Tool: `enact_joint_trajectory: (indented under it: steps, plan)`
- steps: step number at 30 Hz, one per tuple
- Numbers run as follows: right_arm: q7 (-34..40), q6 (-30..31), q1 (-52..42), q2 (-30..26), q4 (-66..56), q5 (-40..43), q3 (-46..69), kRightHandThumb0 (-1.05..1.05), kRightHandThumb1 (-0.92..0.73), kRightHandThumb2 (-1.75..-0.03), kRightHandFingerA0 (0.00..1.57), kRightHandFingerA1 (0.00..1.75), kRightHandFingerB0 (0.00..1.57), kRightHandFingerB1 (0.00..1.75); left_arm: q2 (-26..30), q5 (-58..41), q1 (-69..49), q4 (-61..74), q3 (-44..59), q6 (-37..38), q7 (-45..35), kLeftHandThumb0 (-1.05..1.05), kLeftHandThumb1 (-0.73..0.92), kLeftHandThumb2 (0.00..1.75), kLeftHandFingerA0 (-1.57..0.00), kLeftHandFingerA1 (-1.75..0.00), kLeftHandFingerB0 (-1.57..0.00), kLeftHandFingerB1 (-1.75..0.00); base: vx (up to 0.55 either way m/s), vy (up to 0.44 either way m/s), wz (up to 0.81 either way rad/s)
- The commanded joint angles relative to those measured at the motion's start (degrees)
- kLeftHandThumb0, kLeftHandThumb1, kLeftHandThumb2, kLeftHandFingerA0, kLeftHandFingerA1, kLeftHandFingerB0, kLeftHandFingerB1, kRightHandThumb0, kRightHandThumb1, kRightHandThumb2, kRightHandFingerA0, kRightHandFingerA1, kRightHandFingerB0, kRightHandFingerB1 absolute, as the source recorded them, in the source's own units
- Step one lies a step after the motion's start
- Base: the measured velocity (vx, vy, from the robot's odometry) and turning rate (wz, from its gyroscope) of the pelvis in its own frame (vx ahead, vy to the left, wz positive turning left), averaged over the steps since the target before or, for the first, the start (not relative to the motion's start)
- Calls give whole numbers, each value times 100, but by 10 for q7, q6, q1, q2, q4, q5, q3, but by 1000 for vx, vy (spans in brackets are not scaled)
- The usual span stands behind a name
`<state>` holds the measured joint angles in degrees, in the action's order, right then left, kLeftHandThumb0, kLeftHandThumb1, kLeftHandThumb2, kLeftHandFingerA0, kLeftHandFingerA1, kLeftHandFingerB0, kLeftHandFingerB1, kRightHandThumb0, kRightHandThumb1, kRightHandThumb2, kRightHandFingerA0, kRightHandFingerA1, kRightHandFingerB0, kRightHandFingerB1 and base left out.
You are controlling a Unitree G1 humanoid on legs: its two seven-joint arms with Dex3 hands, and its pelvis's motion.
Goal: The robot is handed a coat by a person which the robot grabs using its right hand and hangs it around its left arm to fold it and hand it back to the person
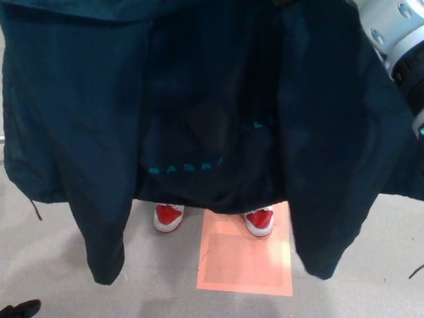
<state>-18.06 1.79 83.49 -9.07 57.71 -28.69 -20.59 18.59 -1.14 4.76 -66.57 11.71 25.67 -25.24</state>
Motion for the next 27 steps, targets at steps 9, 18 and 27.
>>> enact_joint_trajectory:
  steps: [9, 18, 27]
  plan:
    - [260, -25, 132, 44, 78, 46, 120, -41, -86, -66, 127, 81, 100, 93, -23, -126, -59, 243, 2, -42, -180, -37, 48, 107, 0, -48, 0, -48, 0, 0, 0]
    - [261, -41, 154, 56, 110, 29, 121, -40, -87, -66, 126, 88, 92, 114, -19, -187, -118, 488, -43, -142, -224, -37, 48, 107, 0, -47, 0, -47, 0, 0, 0]
    - [264, -43, 167, 76, 128, 20, 109, -40, -88, -67, 117, 68, 90, 80, -10, -184, -124, 649, -107, -208, -212, -78, 89, 67, -24, -35, -14, -30, 0, 0, 0]
